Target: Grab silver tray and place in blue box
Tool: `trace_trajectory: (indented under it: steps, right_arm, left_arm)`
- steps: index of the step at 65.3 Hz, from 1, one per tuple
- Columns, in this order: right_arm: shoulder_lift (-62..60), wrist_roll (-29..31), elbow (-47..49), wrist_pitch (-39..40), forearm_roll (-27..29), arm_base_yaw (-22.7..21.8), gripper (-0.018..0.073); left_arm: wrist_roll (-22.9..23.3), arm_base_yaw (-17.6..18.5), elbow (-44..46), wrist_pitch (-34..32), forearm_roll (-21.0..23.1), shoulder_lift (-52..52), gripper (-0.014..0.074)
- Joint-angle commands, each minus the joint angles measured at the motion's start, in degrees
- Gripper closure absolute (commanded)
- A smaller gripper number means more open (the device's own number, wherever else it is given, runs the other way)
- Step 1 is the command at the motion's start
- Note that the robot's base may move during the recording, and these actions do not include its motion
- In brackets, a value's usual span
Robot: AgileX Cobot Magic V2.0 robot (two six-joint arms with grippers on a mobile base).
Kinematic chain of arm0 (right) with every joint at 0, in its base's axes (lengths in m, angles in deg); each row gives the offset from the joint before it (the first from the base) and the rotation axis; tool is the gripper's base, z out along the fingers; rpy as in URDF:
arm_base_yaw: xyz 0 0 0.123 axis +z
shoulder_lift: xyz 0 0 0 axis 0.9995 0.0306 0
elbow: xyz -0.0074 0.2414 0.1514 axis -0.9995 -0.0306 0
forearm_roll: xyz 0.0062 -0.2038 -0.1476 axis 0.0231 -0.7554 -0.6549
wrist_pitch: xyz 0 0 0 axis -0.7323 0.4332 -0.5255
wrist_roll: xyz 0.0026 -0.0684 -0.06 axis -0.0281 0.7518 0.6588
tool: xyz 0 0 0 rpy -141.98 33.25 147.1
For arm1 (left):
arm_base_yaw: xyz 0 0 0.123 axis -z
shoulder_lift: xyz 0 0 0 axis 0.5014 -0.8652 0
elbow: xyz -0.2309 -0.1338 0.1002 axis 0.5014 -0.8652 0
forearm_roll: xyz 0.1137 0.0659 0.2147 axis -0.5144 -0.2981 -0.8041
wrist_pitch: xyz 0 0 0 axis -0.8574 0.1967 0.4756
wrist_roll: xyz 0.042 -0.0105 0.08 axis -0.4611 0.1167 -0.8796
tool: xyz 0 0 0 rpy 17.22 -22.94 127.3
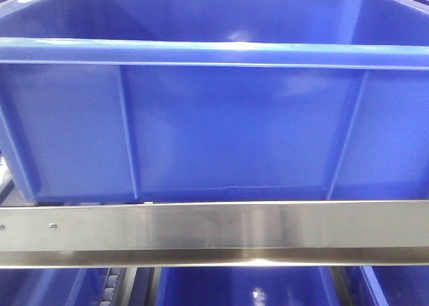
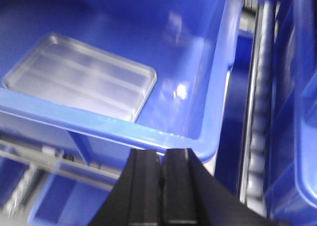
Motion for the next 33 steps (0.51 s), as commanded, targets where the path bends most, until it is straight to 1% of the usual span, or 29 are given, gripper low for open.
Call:
trace_trajectory:
  steps: [1, 12, 19, 33]
  right_arm:
    - [-4.5, 1.2, -0.6, 7.5, -1.1, 0.1, 0.0503]
    - [-10.2, 1.2, -2.7, 10.7, -1.1, 0.1, 0.0503]
    - [-10.1, 1.2, -2.7, 10.8, -1.1, 0.1, 0.0503]
    - [-10.1, 1.2, -2.7, 10.6, -1.1, 0.1, 0.0503]
  left_arm:
    - [-0.1, 0.4, 0.1, -5.2, -0.8, 4.9, 0.0701]
    - [-0.1, 0.4, -0.7, -5.1, -1.1, 10.3, 0.0701]
    - [-0.1, 0.4, -0.7, -4.9, 0.4, 10.7, 0.0701]
    - [-0.1, 0.4, -0.7, -4.9, 0.4, 10.7, 0.0701]
